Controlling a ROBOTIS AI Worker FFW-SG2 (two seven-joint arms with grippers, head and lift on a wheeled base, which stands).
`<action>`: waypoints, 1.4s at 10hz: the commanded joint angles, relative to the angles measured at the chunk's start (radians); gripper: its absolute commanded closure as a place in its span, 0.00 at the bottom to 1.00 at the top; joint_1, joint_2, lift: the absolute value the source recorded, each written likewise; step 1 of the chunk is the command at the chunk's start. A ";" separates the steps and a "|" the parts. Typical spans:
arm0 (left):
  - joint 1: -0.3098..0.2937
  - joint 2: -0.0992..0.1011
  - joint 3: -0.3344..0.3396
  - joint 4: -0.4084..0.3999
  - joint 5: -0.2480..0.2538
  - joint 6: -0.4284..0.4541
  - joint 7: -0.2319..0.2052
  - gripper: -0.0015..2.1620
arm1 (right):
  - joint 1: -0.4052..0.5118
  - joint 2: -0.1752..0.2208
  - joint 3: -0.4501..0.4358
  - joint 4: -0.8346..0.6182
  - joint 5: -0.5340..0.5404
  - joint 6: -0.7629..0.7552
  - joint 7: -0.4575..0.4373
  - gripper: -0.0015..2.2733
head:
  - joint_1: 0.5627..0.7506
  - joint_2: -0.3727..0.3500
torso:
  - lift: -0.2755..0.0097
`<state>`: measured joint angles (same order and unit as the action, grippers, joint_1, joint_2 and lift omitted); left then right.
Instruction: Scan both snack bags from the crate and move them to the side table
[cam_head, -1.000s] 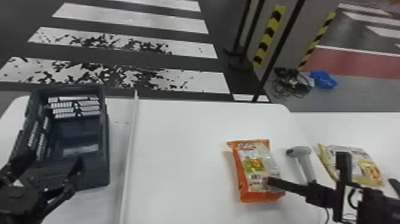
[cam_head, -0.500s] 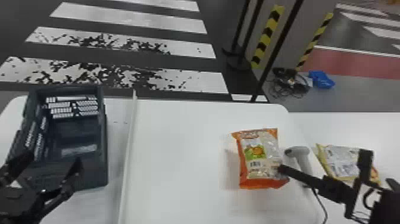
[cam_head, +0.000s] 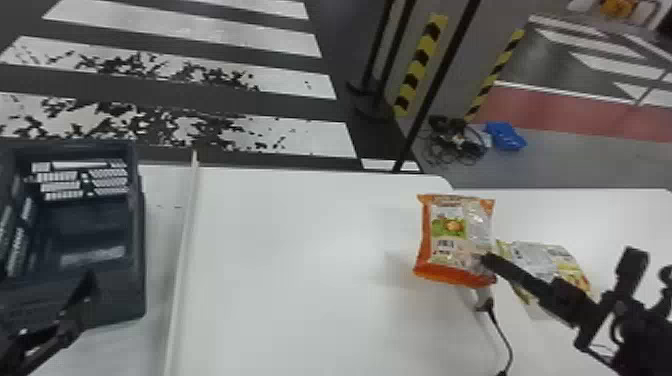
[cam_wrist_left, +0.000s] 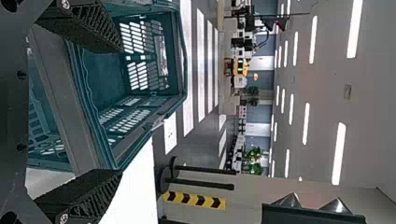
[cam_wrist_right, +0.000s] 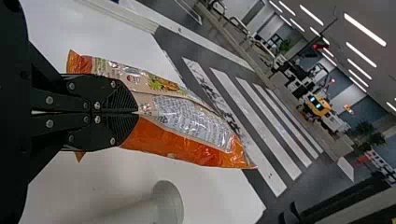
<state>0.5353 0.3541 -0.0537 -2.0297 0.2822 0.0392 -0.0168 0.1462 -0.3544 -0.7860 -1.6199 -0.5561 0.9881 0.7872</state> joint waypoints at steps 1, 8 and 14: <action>0.000 -0.001 0.000 0.000 0.000 0.000 0.000 0.04 | -0.010 0.000 -0.019 0.031 -0.019 -0.081 -0.052 0.99 | 0.70 0.04 | 0.62; 0.003 0.003 0.002 -0.004 0.000 0.000 0.000 0.04 | -0.123 0.002 -0.027 0.453 -0.139 -0.832 -0.362 0.99 | 0.70 0.03 | 0.62; -0.011 0.019 -0.009 -0.003 0.005 -0.003 0.000 0.04 | -0.237 -0.092 0.008 0.753 -0.153 -0.958 -0.502 0.54 | 0.70 0.03 | 0.62</action>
<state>0.5267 0.3705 -0.0612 -2.0326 0.2850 0.0362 -0.0168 -0.0826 -0.4421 -0.7809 -0.8836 -0.7080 0.0303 0.2842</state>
